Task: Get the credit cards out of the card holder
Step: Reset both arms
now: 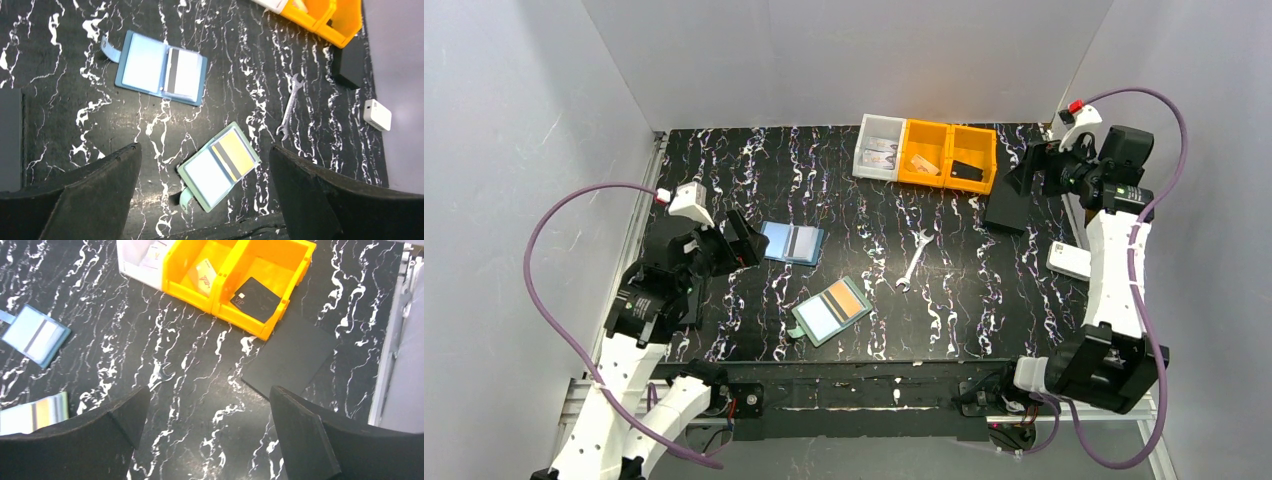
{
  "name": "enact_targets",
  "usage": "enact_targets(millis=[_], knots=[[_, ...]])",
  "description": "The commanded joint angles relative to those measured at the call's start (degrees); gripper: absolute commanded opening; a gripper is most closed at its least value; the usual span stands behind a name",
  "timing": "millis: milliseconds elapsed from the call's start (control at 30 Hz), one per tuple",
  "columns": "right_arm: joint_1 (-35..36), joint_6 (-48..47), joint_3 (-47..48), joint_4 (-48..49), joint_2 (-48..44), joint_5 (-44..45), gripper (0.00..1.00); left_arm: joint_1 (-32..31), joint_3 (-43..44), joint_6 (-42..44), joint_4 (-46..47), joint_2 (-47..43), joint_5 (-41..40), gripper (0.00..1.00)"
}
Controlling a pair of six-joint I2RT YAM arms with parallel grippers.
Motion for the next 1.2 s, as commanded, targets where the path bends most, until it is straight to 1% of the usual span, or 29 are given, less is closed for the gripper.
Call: enact_targets(millis=[0,167,233,367,500,733,1167], knots=[[0.2,3.3,4.3,-5.2,-3.3,0.5,0.98,0.4,5.2,1.4,-2.4,0.8,0.6,0.98],[0.2,4.9,11.0,-9.0,-3.8,0.1,0.98,0.4,10.3,1.3,-3.8,0.9,4.4,0.98],[0.2,6.8,11.7,-9.3,-4.4,-0.4,0.98,0.4,11.6,1.1,-4.3,0.6,5.1,0.98],[0.3,10.3,11.0,-8.9,-6.4,1.7,0.98,0.4,12.2,0.6,-5.4,-0.2,5.4,0.98],[0.2,10.9,10.1,-8.4,-7.6,5.2,0.98,0.4,11.8,0.2,-6.3,-1.4,5.7,0.98],[0.3,13.1,6.2,-5.4,-11.0,4.2,0.99,0.4,11.8,0.1,-8.0,-3.2,6.2,0.98],[0.2,13.2,4.0,-3.4,-13.8,6.1,0.99,0.4,9.6,0.9,-9.6,-6.5,5.6,0.98]])
